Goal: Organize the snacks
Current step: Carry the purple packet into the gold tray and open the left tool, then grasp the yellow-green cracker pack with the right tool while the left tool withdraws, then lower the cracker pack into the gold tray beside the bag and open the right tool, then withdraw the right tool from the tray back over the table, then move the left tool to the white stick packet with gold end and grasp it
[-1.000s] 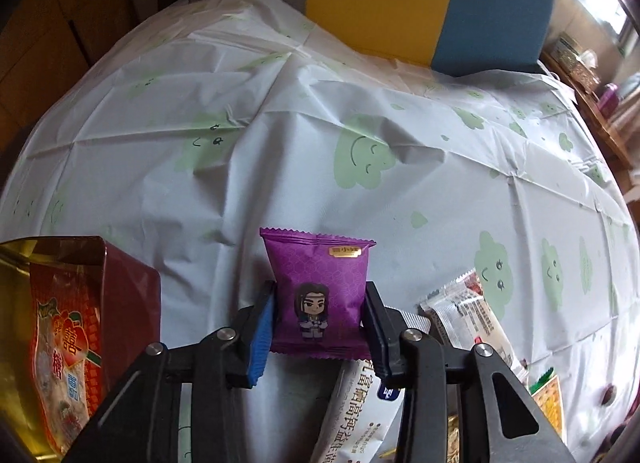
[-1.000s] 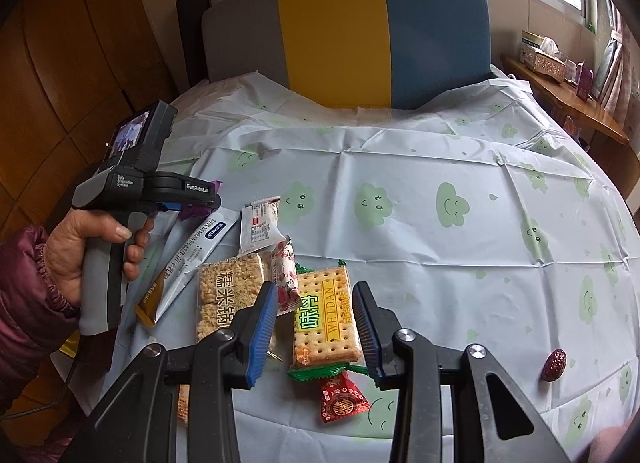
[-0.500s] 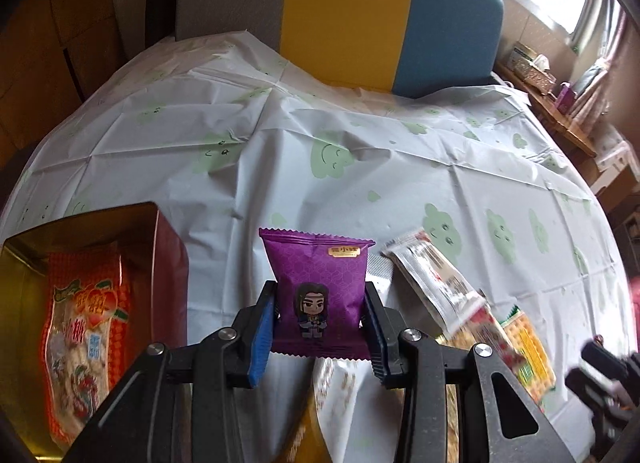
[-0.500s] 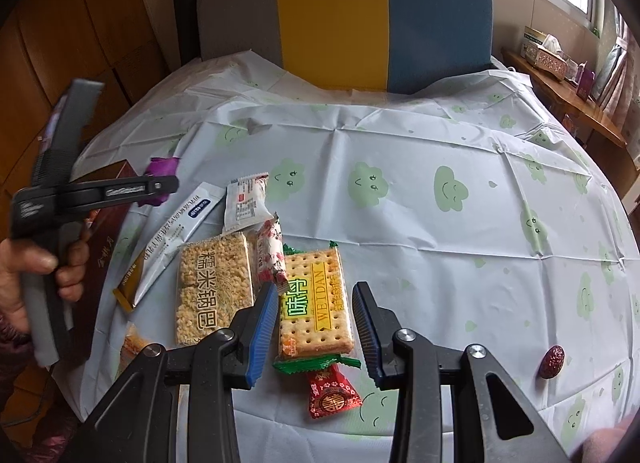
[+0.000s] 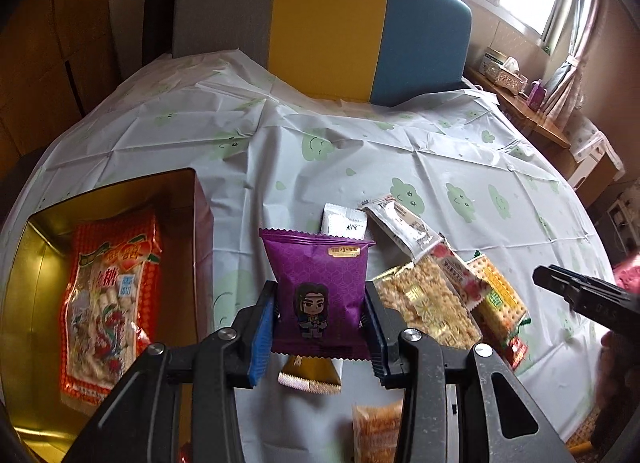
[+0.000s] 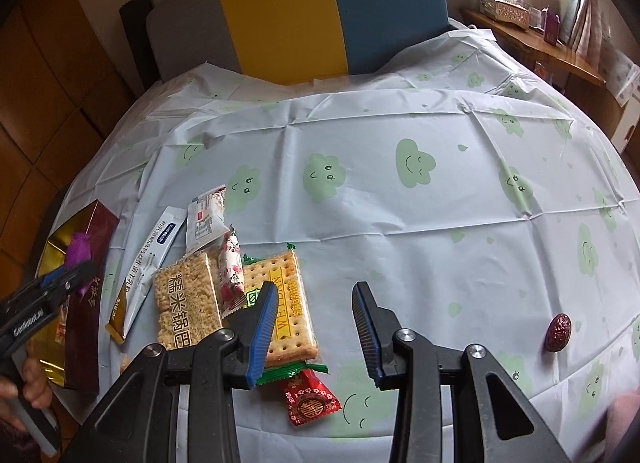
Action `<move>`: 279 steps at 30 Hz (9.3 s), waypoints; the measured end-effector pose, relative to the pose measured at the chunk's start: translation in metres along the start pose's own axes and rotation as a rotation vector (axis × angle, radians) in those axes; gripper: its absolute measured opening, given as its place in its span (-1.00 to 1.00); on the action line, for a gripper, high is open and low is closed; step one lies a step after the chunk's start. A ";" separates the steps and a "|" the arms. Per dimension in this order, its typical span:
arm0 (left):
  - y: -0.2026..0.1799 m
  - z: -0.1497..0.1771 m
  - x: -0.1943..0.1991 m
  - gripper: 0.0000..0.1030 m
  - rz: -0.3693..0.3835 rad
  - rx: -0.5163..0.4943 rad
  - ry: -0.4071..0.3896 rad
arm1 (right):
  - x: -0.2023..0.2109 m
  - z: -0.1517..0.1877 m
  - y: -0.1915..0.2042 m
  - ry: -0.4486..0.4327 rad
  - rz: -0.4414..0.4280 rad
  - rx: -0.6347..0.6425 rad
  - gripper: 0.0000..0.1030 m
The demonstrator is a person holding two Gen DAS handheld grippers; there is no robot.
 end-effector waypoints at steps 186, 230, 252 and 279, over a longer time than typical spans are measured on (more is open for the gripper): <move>0.166 0.145 0.076 0.13 -0.207 0.275 -0.099 | 0.005 0.061 0.177 -0.041 0.037 0.456 -0.04; 0.071 0.080 0.050 0.13 -0.133 0.048 -0.036 | -0.037 0.029 0.005 0.173 0.222 0.147 -0.03; -0.014 -0.003 -0.032 -0.20 -0.094 -0.149 0.116 | -0.029 0.028 0.006 0.154 0.182 0.147 -0.03; -0.022 -0.017 -0.094 -0.11 -0.053 -0.168 0.145 | -0.019 0.024 0.011 0.116 0.150 0.151 -0.03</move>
Point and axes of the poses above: each gripper's, at about its wrist camera, not at the fingertips, and x roughly against the way its jaws point, y to its left, z to its underside, the point moved 7 cm from there along -x, roughly the way its jaws point, and after that the axes turned 12 degrees about y, right-handed, at the moved point
